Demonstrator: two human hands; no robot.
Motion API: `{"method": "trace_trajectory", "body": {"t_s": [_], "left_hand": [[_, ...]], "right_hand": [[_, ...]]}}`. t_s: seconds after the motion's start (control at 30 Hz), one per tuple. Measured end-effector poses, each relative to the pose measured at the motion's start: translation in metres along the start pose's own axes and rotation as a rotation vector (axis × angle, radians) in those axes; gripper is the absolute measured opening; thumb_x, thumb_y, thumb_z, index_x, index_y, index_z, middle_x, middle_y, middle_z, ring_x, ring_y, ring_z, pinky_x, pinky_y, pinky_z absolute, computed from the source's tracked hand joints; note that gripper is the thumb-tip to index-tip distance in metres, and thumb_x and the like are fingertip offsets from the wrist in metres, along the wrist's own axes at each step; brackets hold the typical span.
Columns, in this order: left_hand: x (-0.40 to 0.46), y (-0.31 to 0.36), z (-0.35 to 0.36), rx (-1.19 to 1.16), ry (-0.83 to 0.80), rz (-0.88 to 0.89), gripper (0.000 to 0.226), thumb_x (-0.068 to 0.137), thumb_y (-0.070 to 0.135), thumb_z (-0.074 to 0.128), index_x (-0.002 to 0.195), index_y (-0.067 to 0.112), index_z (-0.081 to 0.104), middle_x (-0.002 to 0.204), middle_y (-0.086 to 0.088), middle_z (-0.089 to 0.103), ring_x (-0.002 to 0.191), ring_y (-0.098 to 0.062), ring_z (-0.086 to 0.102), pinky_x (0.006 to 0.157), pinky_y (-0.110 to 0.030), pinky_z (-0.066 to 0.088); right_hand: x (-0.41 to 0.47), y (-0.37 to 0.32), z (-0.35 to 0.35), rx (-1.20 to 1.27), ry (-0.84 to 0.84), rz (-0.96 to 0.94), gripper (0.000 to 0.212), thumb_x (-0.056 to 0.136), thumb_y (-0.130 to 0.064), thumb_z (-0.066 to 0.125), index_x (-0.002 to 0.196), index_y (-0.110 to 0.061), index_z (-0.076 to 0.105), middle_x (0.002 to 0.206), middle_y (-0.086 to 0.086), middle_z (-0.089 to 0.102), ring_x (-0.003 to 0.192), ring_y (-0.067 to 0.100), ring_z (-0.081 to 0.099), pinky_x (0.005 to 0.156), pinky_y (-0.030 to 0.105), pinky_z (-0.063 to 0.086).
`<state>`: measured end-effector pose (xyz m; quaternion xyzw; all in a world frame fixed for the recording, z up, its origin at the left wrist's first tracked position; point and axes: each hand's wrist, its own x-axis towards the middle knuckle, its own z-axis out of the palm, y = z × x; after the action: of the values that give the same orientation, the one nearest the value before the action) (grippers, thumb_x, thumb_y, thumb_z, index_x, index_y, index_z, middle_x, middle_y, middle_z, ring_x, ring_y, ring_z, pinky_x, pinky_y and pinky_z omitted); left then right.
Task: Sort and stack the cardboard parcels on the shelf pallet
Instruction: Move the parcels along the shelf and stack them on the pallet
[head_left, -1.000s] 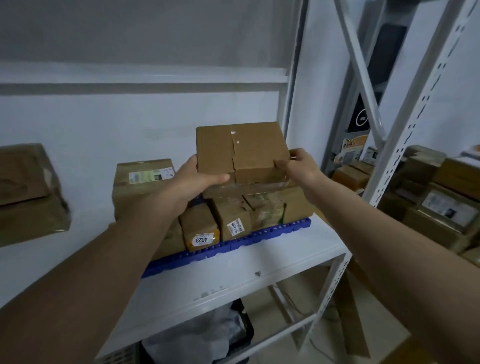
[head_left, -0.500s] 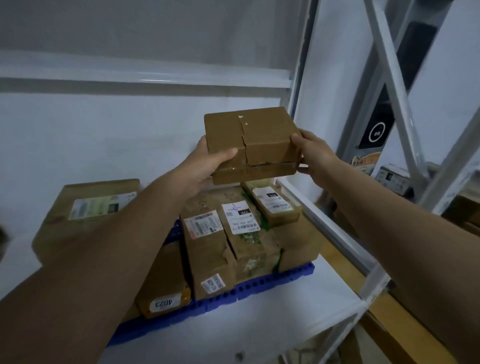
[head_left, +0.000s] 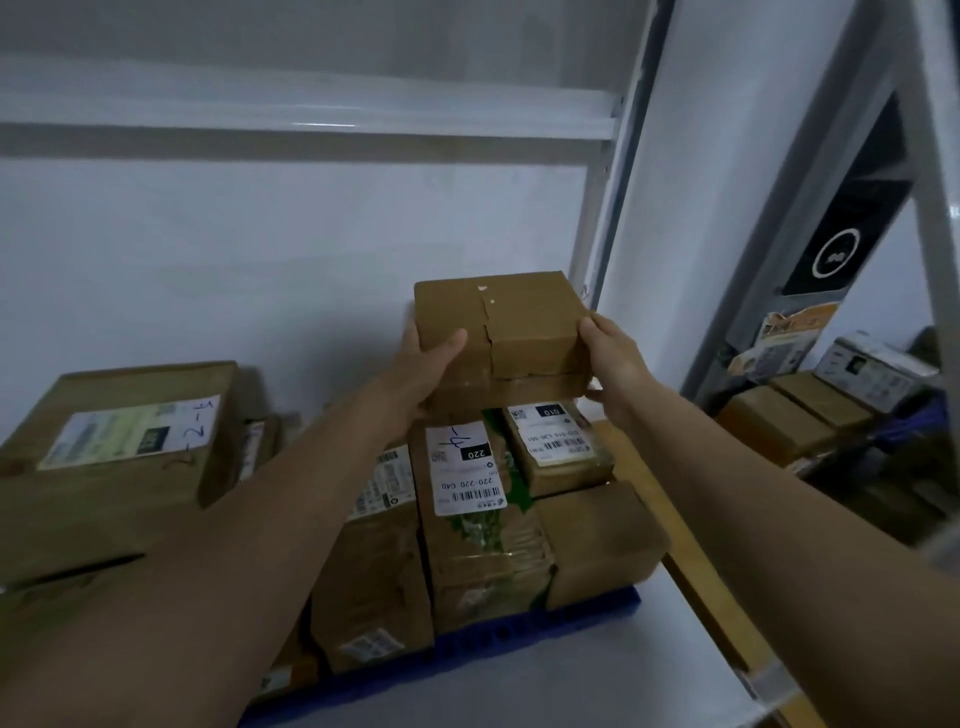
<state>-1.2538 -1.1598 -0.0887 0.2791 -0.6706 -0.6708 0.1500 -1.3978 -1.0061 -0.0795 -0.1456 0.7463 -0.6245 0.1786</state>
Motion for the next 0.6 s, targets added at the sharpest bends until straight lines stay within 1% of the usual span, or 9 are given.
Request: {"method": "trace_trajectory", "body": {"t_s": [0.07, 0.17, 0.2, 0.27, 0.33, 0.37, 0.43, 0.53, 0.6], "left_hand": [[0.004, -0.005, 0.004, -0.019, 0.023, -0.030, 0.069, 0.089, 0.048, 0.059, 0.147, 0.035, 0.024, 0.133, -0.002, 0.054, 0.112, -0.026, 0.056, 0.098, -0.052, 0.045], [0.007, -0.009, 0.011, -0.030, 0.062, -0.043, 0.065, 0.089, 0.050, 0.059, 0.144, 0.037, 0.029, 0.128, -0.001, 0.056, 0.109, -0.024, 0.058, 0.095, -0.046, 0.049], [0.007, -0.009, 0.013, -0.039, 0.071, -0.040, 0.064, 0.089, 0.050, 0.059, 0.144, 0.038, 0.029, 0.127, 0.000, 0.056, 0.108, -0.022, 0.058, 0.092, -0.042, 0.050], [0.008, -0.013, 0.016, -0.069, 0.086, -0.038, 0.066, 0.089, 0.051, 0.058, 0.145, 0.039, 0.024, 0.129, 0.002, 0.053, 0.108, -0.020, 0.058, 0.090, -0.041, 0.051], [0.008, -0.018, 0.018, -0.098, 0.110, -0.039, 0.072, 0.088, 0.054, 0.056, 0.148, 0.043, 0.017, 0.133, 0.002, 0.049, 0.110, -0.021, 0.056, 0.096, -0.047, 0.048], [0.008, -0.020, 0.019, -0.110, 0.122, -0.045, 0.074, 0.088, 0.056, 0.055, 0.148, 0.045, 0.014, 0.135, 0.003, 0.048, 0.111, -0.021, 0.056, 0.097, -0.050, 0.047], [0.008, -0.024, 0.021, -0.133, 0.142, -0.063, 0.074, 0.086, 0.062, 0.053, 0.147, 0.047, 0.014, 0.138, 0.003, 0.048, 0.114, -0.023, 0.056, 0.098, -0.053, 0.045], [0.009, -0.029, 0.025, -0.164, 0.170, -0.114, 0.079, 0.080, 0.072, 0.051, 0.146, 0.048, 0.016, 0.145, 0.000, 0.043, 0.127, -0.030, 0.047, 0.102, -0.060, 0.037], [0.010, -0.032, 0.027, -0.171, 0.177, -0.126, 0.081, 0.077, 0.077, 0.047, 0.146, 0.045, 0.019, 0.148, -0.002, 0.040, 0.131, -0.031, 0.043, 0.105, -0.059, 0.035]], "right_hand": [[0.007, 0.009, 0.000, 0.001, -0.015, 0.020, 0.039, 0.100, -0.032, 0.035, 0.138, -0.028, 0.045, 0.117, -0.003, 0.050, 0.101, 0.018, 0.047, 0.081, 0.037, 0.042], [0.017, 0.020, -0.001, 0.013, -0.023, 0.044, 0.040, 0.099, -0.032, 0.032, 0.136, -0.027, 0.047, 0.123, 0.000, 0.052, 0.105, 0.019, 0.049, 0.091, 0.040, 0.044], [0.019, 0.022, -0.001, 0.027, -0.023, 0.044, 0.040, 0.099, -0.032, 0.032, 0.136, -0.027, 0.047, 0.122, 0.001, 0.052, 0.101, 0.017, 0.050, 0.087, 0.038, 0.045], [0.023, 0.026, -0.001, 0.040, -0.021, 0.033, 0.040, 0.099, -0.033, 0.031, 0.135, -0.027, 0.047, 0.116, 0.000, 0.052, 0.088, 0.012, 0.050, 0.073, 0.031, 0.043], [0.027, 0.029, -0.001, 0.019, -0.016, 0.011, 0.040, 0.099, -0.034, 0.031, 0.134, -0.024, 0.048, 0.109, 0.001, 0.052, 0.078, 0.009, 0.047, 0.060, 0.027, 0.037], [0.029, 0.030, -0.001, 0.011, -0.012, 0.004, 0.041, 0.099, -0.035, 0.031, 0.133, -0.022, 0.050, 0.107, 0.002, 0.053, 0.076, 0.010, 0.047, 0.057, 0.026, 0.035], [0.032, 0.032, -0.001, 0.004, -0.027, 0.024, 0.044, 0.098, -0.040, 0.032, 0.134, -0.022, 0.049, 0.104, 0.001, 0.056, 0.076, 0.012, 0.050, 0.055, 0.026, 0.035], [0.032, 0.034, 0.000, 0.007, -0.074, 0.109, 0.051, 0.093, -0.054, 0.033, 0.130, -0.022, 0.047, 0.094, -0.003, 0.057, 0.080, 0.015, 0.054, 0.056, 0.029, 0.038], [0.030, 0.034, 0.000, 0.018, -0.089, 0.153, 0.052, 0.090, -0.061, 0.035, 0.122, -0.022, 0.049, 0.089, -0.003, 0.057, 0.080, 0.018, 0.056, 0.056, 0.030, 0.039]]}}
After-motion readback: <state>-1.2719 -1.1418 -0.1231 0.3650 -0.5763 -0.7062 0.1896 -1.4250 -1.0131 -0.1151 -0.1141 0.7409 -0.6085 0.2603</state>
